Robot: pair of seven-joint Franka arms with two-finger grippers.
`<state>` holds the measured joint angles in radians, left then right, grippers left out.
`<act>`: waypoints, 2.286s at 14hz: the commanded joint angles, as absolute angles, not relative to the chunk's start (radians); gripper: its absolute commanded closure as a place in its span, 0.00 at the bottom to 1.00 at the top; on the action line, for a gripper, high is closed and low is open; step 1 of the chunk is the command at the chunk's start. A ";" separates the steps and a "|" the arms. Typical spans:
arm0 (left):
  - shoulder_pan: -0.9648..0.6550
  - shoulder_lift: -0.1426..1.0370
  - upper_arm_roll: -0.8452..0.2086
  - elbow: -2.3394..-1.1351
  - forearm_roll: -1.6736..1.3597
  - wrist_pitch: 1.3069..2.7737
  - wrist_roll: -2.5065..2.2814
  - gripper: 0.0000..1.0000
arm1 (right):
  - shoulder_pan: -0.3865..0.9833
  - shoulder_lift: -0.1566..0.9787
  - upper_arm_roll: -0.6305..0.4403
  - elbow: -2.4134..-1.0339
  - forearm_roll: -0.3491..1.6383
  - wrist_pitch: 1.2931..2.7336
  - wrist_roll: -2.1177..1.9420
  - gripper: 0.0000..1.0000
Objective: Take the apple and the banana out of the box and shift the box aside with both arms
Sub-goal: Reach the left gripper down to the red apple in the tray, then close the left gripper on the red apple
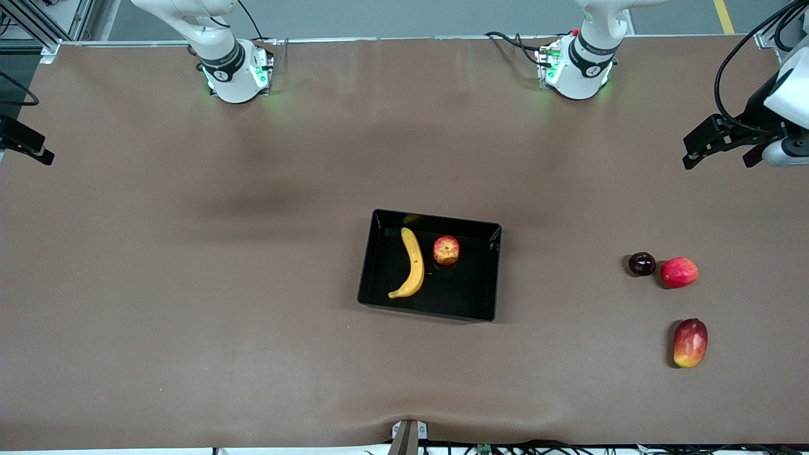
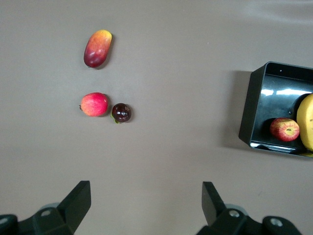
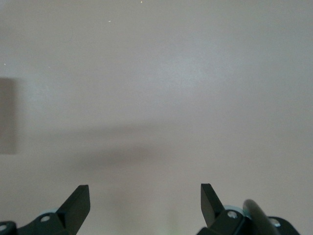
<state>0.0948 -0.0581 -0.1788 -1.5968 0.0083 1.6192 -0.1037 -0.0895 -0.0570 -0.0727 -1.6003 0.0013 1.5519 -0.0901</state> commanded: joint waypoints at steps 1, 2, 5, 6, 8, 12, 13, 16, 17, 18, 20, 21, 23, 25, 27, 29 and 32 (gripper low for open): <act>0.095 -0.049 -0.181 -1.572 0.009 1.595 -0.115 0.00 | -0.100 -0.052 -0.067 -1.588 0.000 1.543 -0.098 0.00; 0.095 -0.049 -0.181 -1.571 0.009 1.595 -0.115 0.00 | -0.100 -0.052 -0.067 -1.588 0.000 1.543 -0.098 0.00; 0.077 -0.005 -0.198 -1.540 0.024 1.595 -0.115 0.00 | -0.100 -0.051 -0.069 -1.588 0.000 1.543 -0.098 0.00; 0.063 0.020 -0.218 -1.525 0.055 1.595 -0.115 0.00 | -0.100 -0.051 -0.069 -1.588 0.000 1.543 -0.098 0.00; 0.032 0.060 -0.261 -1.528 0.067 1.595 -0.149 0.00 | -0.100 -0.051 -0.069 -1.588 0.000 1.543 -0.098 0.00; -0.099 0.179 -0.305 -1.534 0.058 1.675 -0.429 0.00 | -0.103 -0.051 -0.069 -1.588 0.003 1.542 -0.095 0.00; -0.132 0.214 -0.323 -1.543 0.064 1.721 -0.484 0.00 | -0.106 -0.049 -0.069 -1.589 0.003 1.542 -0.095 0.00; -0.247 0.311 -0.334 -1.543 0.113 1.824 -0.716 0.00 | -0.107 -0.049 -0.069 -1.589 0.003 1.540 -0.095 0.00; -0.286 0.345 -0.334 -1.545 0.129 1.862 -0.751 0.00 | -0.106 -0.049 -0.069 -1.589 0.003 1.540 -0.094 0.00; -0.313 0.377 -0.333 -1.546 0.152 1.899 -0.787 0.00 | -0.107 -0.049 -0.069 -1.589 0.003 1.540 -0.092 0.00; -0.328 0.475 -0.334 -1.540 0.213 2.030 -0.843 0.00 | -0.106 -0.049 -0.069 -1.589 0.003 1.540 -0.092 0.00; -0.345 0.524 -0.334 -1.539 0.219 2.093 -0.862 0.00 | -0.107 -0.049 -0.069 -1.589 0.003 1.540 -0.092 0.00; -0.363 0.610 -0.330 -1.536 0.238 2.175 -0.874 0.00 | -0.107 -0.049 -0.069 -1.589 0.003 1.540 -0.091 0.00; -0.367 0.676 -0.330 -1.534 0.274 2.221 -0.880 0.00 | -0.107 -0.049 -0.069 -1.591 0.003 1.539 -0.091 0.00; -0.373 0.713 -0.327 -1.536 0.291 2.252 -0.881 0.00 | -0.107 -0.049 -0.069 -1.589 0.003 1.540 -0.091 0.00; -0.374 0.727 -0.327 -1.543 0.293 2.252 -0.879 0.00 | -0.107 -0.049 -0.069 -1.591 0.003 1.540 -0.091 0.00; -0.382 0.738 -0.327 -1.549 0.293 2.252 -0.881 0.00 | -0.107 -0.049 -0.069 -1.591 0.003 1.540 -0.091 0.00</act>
<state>-0.3635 0.7345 -0.3334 -1.5598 0.2670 2.2541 -0.8563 -0.0929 -0.0536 -0.0772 -1.6015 0.0013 1.5492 -0.0898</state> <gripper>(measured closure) 0.000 0.000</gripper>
